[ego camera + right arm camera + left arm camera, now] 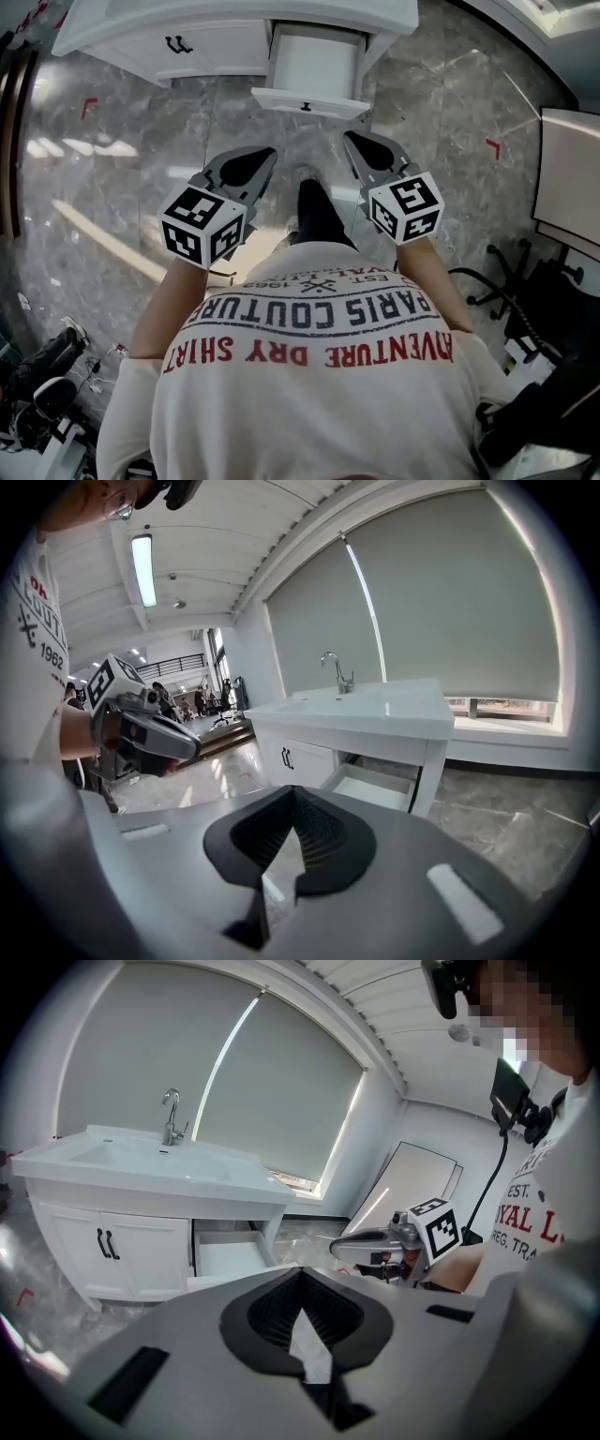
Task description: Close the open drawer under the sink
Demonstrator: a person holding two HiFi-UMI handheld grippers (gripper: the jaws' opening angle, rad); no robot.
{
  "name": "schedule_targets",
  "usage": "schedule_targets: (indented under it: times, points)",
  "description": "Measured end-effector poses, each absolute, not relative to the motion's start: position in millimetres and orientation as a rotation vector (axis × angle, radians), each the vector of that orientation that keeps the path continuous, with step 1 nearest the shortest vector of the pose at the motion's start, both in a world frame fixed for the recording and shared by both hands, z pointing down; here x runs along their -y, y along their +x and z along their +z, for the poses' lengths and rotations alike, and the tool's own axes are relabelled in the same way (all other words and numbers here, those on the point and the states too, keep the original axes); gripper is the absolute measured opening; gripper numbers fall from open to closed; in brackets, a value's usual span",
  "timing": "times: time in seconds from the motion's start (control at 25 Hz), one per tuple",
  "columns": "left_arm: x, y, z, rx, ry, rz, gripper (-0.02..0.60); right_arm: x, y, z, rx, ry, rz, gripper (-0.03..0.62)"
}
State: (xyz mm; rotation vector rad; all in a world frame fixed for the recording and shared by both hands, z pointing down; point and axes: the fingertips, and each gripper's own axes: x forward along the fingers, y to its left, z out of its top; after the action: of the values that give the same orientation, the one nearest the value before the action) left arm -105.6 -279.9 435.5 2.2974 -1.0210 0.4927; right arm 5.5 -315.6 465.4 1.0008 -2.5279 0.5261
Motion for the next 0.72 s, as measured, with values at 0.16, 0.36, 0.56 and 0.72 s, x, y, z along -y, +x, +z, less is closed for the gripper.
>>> schedule_targets:
  times: [0.16, 0.36, 0.56, 0.72]
  points:
    - [273.9, -111.0, 453.6, 1.030, 2.245, 0.511, 0.000, 318.9, 9.6, 526.0, 2.443, 1.020, 0.596, 0.002]
    - [278.9, -117.8, 473.3, 1.046, 2.222, 0.501, 0.000, 330.5, 12.6, 585.6, 2.367, 1.048, 0.674, 0.002]
    - [285.7, -128.6, 496.9, 1.075, 2.167, 0.514, 0.000, 345.1, 23.3, 640.8, 2.263, 1.115, 0.767, 0.002]
    - [296.1, -135.5, 508.8, 1.078, 2.134, 0.506, 0.000, 367.0, 23.4, 669.0, 2.217, 1.157, 0.795, 0.002]
